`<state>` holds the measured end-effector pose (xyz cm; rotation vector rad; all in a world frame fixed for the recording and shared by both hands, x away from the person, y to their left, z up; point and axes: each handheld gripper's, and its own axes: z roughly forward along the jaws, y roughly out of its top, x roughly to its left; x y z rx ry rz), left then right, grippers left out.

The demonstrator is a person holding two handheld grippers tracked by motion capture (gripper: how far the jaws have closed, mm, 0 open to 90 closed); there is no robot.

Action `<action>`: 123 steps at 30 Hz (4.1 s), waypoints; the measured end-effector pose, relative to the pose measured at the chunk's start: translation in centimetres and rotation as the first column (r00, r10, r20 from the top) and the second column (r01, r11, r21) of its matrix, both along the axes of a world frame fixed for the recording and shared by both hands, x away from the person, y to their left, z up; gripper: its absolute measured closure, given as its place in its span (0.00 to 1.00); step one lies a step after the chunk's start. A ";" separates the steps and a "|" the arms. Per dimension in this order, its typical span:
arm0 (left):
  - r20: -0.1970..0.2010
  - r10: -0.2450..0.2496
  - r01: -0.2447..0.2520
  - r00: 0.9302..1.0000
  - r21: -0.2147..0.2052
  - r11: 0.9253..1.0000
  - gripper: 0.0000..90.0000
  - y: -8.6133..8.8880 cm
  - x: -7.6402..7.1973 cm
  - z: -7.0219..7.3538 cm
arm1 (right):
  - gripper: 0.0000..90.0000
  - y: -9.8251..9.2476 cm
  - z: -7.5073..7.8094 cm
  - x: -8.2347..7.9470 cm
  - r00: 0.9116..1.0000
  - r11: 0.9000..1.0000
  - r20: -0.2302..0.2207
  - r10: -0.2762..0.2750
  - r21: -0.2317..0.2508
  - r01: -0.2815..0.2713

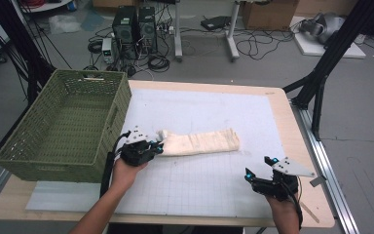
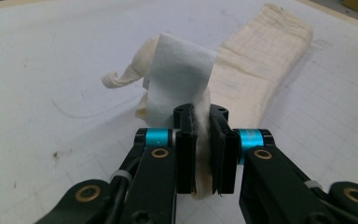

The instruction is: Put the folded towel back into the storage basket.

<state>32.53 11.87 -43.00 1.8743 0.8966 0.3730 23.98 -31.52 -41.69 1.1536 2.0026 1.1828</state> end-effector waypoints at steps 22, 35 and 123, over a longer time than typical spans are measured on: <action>0.029 -0.009 0.009 1.000 -0.020 1.000 0.91 2.2 -1.3 -0.8 | 0.30 4.0 -0.4 6.9 0.999 1.000 -0.049 0.011 -0.026 -0.012; 0.027 -0.011 0.012 1.000 -0.032 0.999 0.90 2.3 -1.4 -0.9 | 0.41 5.6 -2.6 10.7 0.987 0.999 -0.161 0.016 -0.038 -0.022; 0.363 0.053 0.005 0.930 -0.157 0.988 0.91 6.5 -6.5 7.7 | 0.89 10.4 10.7 14.7 0.952 0.969 0.189 0.242 0.007 -0.248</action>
